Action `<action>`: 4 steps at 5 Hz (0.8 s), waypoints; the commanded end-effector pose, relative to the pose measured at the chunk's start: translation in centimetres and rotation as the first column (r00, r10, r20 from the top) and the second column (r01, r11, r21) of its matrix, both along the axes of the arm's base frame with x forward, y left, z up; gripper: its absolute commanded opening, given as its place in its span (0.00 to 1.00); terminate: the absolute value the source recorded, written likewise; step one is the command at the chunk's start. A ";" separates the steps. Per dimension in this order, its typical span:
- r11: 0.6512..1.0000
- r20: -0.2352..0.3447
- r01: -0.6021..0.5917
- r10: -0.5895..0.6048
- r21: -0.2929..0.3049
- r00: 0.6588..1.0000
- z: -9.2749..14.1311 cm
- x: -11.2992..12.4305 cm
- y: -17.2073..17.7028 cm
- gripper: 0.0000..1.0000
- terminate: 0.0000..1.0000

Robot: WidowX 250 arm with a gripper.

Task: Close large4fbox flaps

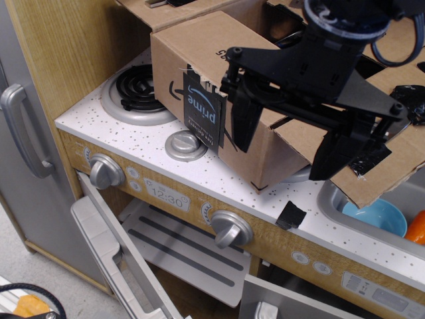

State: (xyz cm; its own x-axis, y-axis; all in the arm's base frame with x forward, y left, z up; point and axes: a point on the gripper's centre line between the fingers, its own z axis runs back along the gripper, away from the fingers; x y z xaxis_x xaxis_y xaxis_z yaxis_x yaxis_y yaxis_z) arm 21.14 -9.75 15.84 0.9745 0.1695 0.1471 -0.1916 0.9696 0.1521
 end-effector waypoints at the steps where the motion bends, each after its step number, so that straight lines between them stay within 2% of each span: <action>1: 1.000 0.000 0.000 0.000 0.000 1.000 0.0 0.0 0.0 1.00 0.00; 3: 0.998 0.128 -0.023 0.030 -0.053 0.991 -5.0 -0.1 -0.4 1.00 0.00; 4: 0.995 0.197 -0.051 0.067 -0.087 0.978 -7.6 0.6 -1.4 1.00 0.00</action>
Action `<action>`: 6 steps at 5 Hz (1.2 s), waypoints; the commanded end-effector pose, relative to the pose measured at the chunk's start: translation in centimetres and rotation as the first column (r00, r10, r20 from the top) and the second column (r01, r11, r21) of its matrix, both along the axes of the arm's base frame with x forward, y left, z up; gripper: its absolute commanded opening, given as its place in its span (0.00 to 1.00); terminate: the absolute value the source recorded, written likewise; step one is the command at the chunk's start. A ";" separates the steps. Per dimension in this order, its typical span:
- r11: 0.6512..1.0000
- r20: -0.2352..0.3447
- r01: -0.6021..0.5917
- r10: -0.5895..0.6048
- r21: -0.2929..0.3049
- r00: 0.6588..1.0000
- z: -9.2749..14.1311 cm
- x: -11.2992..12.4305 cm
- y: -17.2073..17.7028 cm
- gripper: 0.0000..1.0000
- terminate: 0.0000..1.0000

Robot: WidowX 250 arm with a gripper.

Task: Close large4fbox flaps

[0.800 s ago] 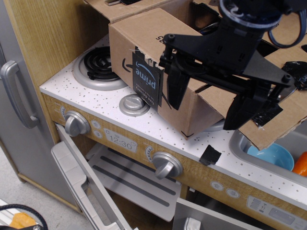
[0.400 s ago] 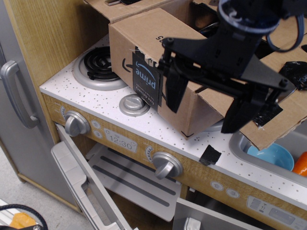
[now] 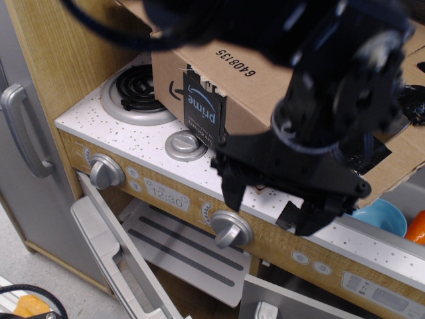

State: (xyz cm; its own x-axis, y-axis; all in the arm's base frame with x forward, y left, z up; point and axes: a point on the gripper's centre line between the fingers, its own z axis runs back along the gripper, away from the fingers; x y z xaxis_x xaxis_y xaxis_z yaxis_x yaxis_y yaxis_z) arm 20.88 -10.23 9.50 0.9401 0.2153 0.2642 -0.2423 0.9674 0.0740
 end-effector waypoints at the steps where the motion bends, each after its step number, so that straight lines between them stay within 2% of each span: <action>1: 0.998 0.111 -0.038 0.043 -0.043 0.993 -2.4 1.9 -1.5 1.00 0.00; 2: 0.997 0.148 -0.049 0.057 -0.051 0.987 -2.8 3.3 -1.8 1.00 0.00; 3: 0.996 0.154 -0.064 0.073 -0.062 0.985 -2.1 4.7 -2.5 1.00 0.00; 5: 0.994 0.117 -0.092 0.099 -0.063 0.988 2.1 6.6 -3.5 1.00 0.00; 6: 0.996 0.093 -0.085 0.083 0.013 0.992 4.4 6.9 -3.1 1.00 0.00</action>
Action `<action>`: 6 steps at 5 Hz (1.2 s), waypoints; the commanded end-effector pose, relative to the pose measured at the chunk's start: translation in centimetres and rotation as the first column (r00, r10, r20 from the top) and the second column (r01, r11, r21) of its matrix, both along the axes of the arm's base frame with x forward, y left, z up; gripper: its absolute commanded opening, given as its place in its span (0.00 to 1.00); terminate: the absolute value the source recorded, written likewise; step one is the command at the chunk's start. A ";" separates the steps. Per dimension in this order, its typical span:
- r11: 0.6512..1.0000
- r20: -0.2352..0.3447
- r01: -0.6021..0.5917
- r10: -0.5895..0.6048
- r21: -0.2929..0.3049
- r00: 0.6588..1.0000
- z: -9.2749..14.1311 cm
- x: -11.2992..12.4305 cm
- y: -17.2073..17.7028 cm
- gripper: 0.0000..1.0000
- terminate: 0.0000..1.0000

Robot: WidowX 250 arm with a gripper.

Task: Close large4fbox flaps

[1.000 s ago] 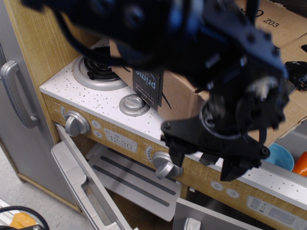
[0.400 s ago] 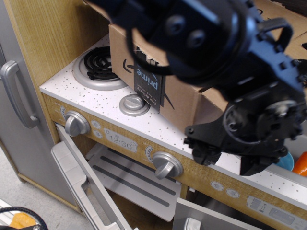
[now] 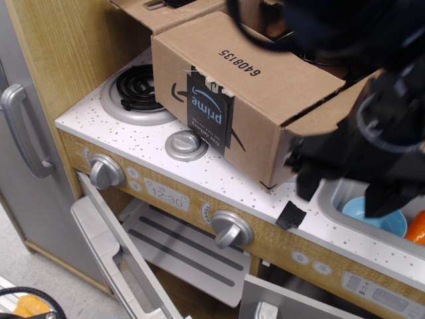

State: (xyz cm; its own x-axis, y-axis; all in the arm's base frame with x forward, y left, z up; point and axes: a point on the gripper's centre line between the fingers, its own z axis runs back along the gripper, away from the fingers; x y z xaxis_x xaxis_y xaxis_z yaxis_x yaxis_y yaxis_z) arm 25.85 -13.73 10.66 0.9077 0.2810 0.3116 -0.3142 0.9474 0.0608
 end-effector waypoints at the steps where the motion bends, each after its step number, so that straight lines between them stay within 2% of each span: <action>1: 0.996 0.022 0.020 -0.022 0.083 1.000 4.8 2.2 1.8 1.00 0.00; 3: 0.975 -0.012 0.105 -0.105 0.195 0.994 6.7 2.9 4.8 1.00 0.00; 4: 0.922 0.000 0.170 -0.181 0.348 0.983 7.0 2.9 7.0 1.00 0.00; 5: 0.886 0.020 0.199 -0.228 0.419 0.973 7.0 3.2 9.0 1.00 0.00; 6: 0.876 0.046 0.229 -0.274 0.425 0.961 6.2 4.1 11.3 1.00 0.00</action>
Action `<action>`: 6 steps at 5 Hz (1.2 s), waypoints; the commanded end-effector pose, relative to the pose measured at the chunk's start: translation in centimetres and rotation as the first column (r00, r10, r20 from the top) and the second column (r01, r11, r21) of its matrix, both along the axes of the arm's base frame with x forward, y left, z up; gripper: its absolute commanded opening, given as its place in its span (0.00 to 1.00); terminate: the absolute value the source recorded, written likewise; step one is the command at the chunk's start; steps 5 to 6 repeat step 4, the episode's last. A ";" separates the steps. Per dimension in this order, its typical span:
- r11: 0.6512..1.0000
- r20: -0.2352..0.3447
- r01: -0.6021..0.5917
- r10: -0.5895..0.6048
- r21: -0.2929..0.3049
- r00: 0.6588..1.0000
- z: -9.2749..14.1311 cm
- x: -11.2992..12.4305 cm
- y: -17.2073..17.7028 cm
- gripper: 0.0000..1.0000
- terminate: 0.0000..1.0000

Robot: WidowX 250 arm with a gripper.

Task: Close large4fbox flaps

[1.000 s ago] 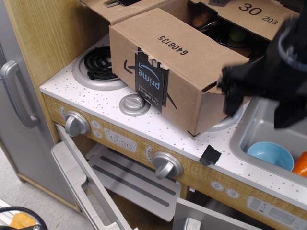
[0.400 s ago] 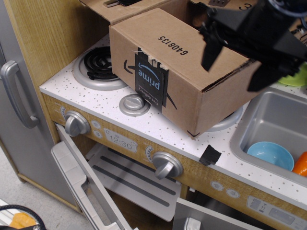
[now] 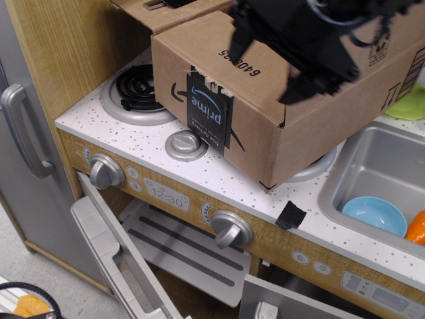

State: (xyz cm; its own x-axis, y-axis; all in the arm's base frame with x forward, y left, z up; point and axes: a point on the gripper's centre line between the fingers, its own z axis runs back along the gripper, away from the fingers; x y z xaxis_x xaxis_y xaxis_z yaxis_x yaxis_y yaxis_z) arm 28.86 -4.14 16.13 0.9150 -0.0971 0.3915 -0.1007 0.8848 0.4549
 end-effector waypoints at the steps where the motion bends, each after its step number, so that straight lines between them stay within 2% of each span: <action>1: 0.996 0.078 0.087 -0.085 -0.024 0.993 -0.5 2.1 3.6 1.00 0.00; 2: 0.993 0.126 0.114 -0.108 -0.042 0.986 -2.2 2.4 4.6 1.00 0.00; 3: 0.982 0.154 0.143 -0.123 -0.127 0.980 -4.0 2.6 5.0 1.00 0.00; 4: 0.971 0.142 0.127 -0.099 -0.201 0.985 -4.9 2.7 4.6 1.00 1.00; 6: 0.971 0.142 0.127 -0.099 -0.201 0.985 -4.9 2.7 4.6 1.00 1.00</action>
